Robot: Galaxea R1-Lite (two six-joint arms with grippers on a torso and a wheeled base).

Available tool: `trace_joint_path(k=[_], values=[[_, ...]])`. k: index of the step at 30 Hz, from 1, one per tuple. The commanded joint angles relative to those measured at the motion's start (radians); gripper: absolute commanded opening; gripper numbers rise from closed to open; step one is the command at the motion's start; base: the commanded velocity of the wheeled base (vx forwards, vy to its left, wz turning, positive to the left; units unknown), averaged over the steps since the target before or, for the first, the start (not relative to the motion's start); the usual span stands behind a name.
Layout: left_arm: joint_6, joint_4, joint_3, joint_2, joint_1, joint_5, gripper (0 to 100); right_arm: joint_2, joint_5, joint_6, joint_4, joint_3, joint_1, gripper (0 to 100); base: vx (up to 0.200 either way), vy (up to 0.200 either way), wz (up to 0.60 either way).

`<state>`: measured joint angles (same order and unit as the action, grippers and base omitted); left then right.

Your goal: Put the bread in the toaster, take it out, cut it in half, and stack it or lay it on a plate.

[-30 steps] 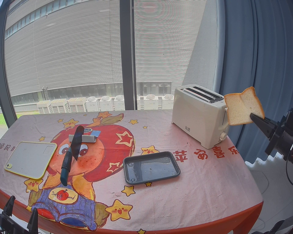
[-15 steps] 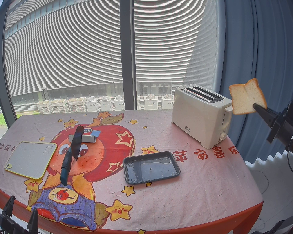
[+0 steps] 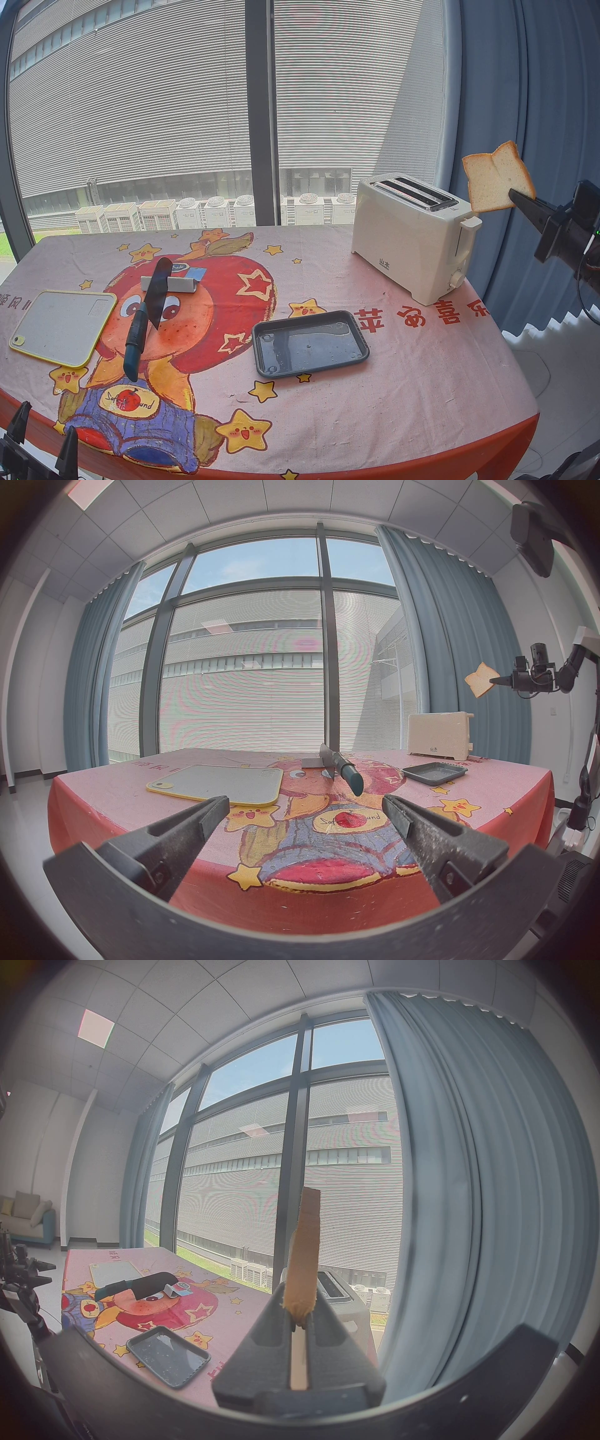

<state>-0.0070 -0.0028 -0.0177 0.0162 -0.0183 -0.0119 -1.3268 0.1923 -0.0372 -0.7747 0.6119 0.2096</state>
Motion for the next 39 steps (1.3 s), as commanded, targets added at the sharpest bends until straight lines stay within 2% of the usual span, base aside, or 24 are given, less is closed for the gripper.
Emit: trace_joint_path(k=[1, 23, 28, 39], values=[[-0.001, 0.000, 0.018, -0.016, 0.000, 0.000, 100, -0.077, -0.001, -0.001, -0.002, 0.046, -0.004, 0, 0.000, 0.000, 0.00], [-0.001, 0.000, 0.018, -0.016, 0.000, 0.000, 100, -0.227, 0.004, -0.006, 0.037, 0.252, -0.010, 0, 0.000, 0.000, 0.00], [-0.001, 0.000, 0.018, -0.016, 0.000, 0.000, 100, -0.244, 0.029, -0.004, 0.061, 0.296, -0.012, 0, 0.000, 0.000, 0.00], [-0.001, 0.000, 0.018, -0.016, 0.000, 0.000, 100, -0.321, 0.030, -0.009, 0.063, 0.385, -0.025, 0, 0.000, 0.000, 0.00]])
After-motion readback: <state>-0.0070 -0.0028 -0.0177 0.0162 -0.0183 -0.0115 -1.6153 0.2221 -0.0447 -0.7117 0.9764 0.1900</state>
